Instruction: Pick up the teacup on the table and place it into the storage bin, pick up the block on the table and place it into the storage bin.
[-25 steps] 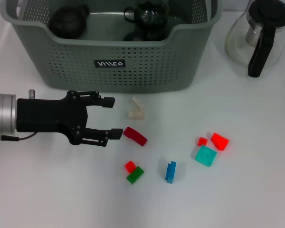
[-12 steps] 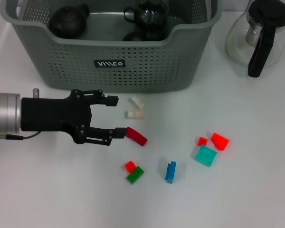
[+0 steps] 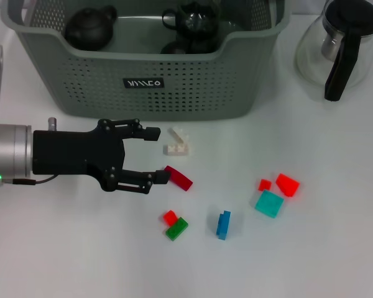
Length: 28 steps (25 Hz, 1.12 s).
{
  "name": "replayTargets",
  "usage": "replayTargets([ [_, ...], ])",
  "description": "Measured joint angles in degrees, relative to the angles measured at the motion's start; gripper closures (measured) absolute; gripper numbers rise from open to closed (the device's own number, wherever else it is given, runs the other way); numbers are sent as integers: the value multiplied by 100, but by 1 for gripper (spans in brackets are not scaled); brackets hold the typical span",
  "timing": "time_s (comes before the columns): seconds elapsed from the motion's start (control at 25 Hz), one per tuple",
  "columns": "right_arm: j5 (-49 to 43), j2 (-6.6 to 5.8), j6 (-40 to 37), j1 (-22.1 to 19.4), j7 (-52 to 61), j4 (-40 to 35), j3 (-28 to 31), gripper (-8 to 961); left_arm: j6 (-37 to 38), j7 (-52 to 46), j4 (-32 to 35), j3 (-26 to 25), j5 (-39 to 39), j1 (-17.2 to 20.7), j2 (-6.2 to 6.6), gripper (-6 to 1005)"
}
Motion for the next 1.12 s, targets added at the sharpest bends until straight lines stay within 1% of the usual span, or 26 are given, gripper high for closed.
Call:
replayTargets([
  [0.12, 98, -14, -638, -441, -263, -3, 234, 7, 8, 59, 0, 1, -18, 15, -2, 151],
  [0.24, -16, -22, -1009, -839, -370, -20, 242, 7, 18, 62, 0, 1, -23, 14, -1, 151],
  [0.36, -452, 29, -1149, -1224, -410, -170, 232, 7, 19, 55, 0, 1, -23, -4, 0, 152],
  [0.48, -993, 99, -1150, -1423, -380, -329, 256, 7, 11, 28, 0, 1, -24, -31, 2, 152],
  [0.64, -1793, 204, -1156, -1453, -346, -379, 232, 6, -27, 30, -4, 1, -37, -78, 1, 153],
  [0.84, -3006, 467, -873, -1250, -298, -395, 227, 6, -36, 36, -14, 1, -39, -102, -37, 153],
  [0.96, -3512, 571, -658, -1099, -230, -391, 203, 6, -41, 44, -16, 1, -39, -103, -61, 153],
  [1.04, -3766, 615, -539, -989, -192, -352, 142, 6, -64, 51, -18, 1, -39, -104, -89, 153],
  [1.12, -3869, 622, -381, -935, -102, -326, -34, 7, -95, 54, -18, 1, -39, -102, -115, 153],
])
